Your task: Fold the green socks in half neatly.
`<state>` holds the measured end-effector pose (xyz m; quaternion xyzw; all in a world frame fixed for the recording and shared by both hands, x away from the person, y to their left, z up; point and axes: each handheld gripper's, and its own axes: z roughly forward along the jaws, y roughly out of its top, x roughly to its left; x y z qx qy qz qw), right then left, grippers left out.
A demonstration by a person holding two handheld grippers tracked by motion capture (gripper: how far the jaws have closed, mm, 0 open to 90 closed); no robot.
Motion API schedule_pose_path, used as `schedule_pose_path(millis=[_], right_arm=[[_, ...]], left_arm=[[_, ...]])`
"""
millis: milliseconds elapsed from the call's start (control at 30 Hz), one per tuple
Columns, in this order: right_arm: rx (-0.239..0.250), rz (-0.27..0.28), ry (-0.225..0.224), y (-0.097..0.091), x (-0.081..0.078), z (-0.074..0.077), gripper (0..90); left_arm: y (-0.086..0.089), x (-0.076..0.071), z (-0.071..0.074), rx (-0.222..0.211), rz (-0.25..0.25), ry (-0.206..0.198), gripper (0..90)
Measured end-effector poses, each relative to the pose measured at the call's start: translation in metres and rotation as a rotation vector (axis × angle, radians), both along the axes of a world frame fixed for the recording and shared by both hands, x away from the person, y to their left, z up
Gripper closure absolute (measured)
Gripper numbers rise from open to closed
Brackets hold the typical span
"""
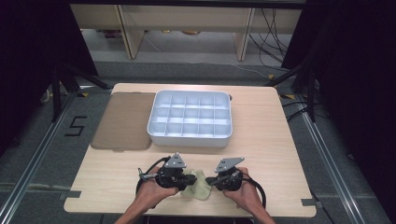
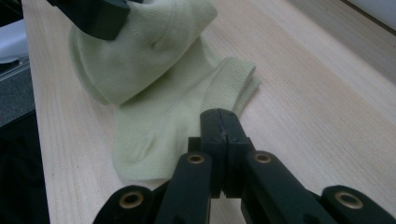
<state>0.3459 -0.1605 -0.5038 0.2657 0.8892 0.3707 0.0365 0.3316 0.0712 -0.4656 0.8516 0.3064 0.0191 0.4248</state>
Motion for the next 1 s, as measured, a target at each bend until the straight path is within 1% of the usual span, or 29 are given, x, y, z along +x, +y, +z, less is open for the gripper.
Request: schedule_pose_path(millis=[33, 100, 133, 200, 267, 300, 333, 433, 467, 500, 567, 600, 633, 733, 767, 800, 833, 867, 900, 933, 967, 1000], right_arm=[[0.0, 0.0, 0.0, 0.0, 0.0, 0.0, 90.0], [0.002, -0.005, 0.003, 0.0, 0.001, 0.0, 90.0], [0.002, -0.005, 0.002, 0.0, 0.001, 0.0, 90.0], [0.003, -0.004, 0.002, 0.0, 0.001, -0.001, 90.0], [0.006, -0.003, 0.005, 0.0, 0.001, -0.001, 90.0], [0.009, -0.008, 0.014, 0.0, 0.0, -0.001, 90.0], [0.007, 0.011, -0.011, 0.0, 0.001, -0.002, 90.0], [0.007, 0.017, -0.016, 0.0, 0.002, -0.002, 90.0], [0.008, 0.016, -0.014, 0.0, 0.002, -0.002, 90.0], [0.009, 0.017, -0.008, 0.0, 0.003, -0.001, 90.0], [0.009, 0.018, -0.009, 0.0, 0.003, -0.002, 90.0], [0.009, 0.021, -0.009, -0.001, 0.003, -0.002, 90.0], [0.01, 0.009, -0.006, -0.001, 0.002, -0.002, 90.0], [0.01, 0.006, -0.006, -0.001, 0.002, -0.002, 90.0], [0.01, 0.003, -0.006, -0.001, 0.002, -0.002, 90.0], [0.009, 0.003, -0.006, -0.001, 0.002, -0.002, 90.0], [0.01, 0.003, -0.007, -0.001, 0.002, -0.002, 90.0], [0.01, 0.003, -0.007, -0.001, 0.002, -0.002, 90.0], [0.009, 0.004, -0.003, -0.001, 0.002, -0.001, 90.0], [0.012, 0.005, 0.001, -0.002, 0.002, -0.001, 90.0], [0.012, 0.005, 0.001, -0.002, 0.002, -0.001, 90.0], [0.015, 0.006, 0.005, -0.002, 0.002, -0.001, 90.0]], left_arm=[[0.0, 0.0, 0.0, 0.0, 0.0, 0.0, 83.8], [-0.005, 0.002, -0.002, 0.008, -0.008, 0.007, 83.7], [-0.007, 0.003, -0.003, 0.012, -0.006, 0.016, 83.7], [-0.009, 0.004, -0.005, 0.008, -0.011, 0.013, 83.6], [-0.011, 0.007, -0.009, 0.023, -0.019, 0.014, 83.5], [-0.012, 0.008, -0.011, 0.02, -0.01, 0.017, 83.5], [-0.013, 0.008, -0.012, 0.026, -0.018, 0.017, 83.5], [-0.017, 0.009, -0.015, 0.025, -0.02, 0.017, 83.5], [-0.021, 0.01, -0.017, 0.029, -0.027, 0.021, 83.5], [-0.023, 0.01, -0.018, 0.033, -0.024, 0.023, 83.4], [-0.024, 0.011, -0.019, 0.035, -0.028, 0.023, 83.2], [-0.025, 0.011, -0.02, 0.038, -0.039, 0.021, 83.1], [-0.027, 0.011, -0.022, 0.034, -0.033, 0.024, 82.8], [-0.028, 0.012, -0.023, 0.025, -0.033, 0.04, 81.5], [-0.027, 0.012, -0.023, 0.029, -0.042, 0.03, 80.7], [-0.027, 0.012, -0.023, 0.016, -0.034, 0.041, 79.1], [-0.027, 0.012, -0.022, 0.005, -0.038, 0.043, 77.1], [-0.027, 0.012, -0.022, 0.003, -0.051, 0.042, 74.9], [-0.027, 0.012, -0.021, -0.005, -0.048, 0.046, 71.4], [-0.027, 0.012, -0.021, -0.018, -0.047, 0.051, 66.0], [-0.027, 0.012, -0.021, -0.018, -0.047, 0.051, 62.9], [-0.025, 0.011, -0.018, -0.04, -0.056, 0.055, 61.0]])
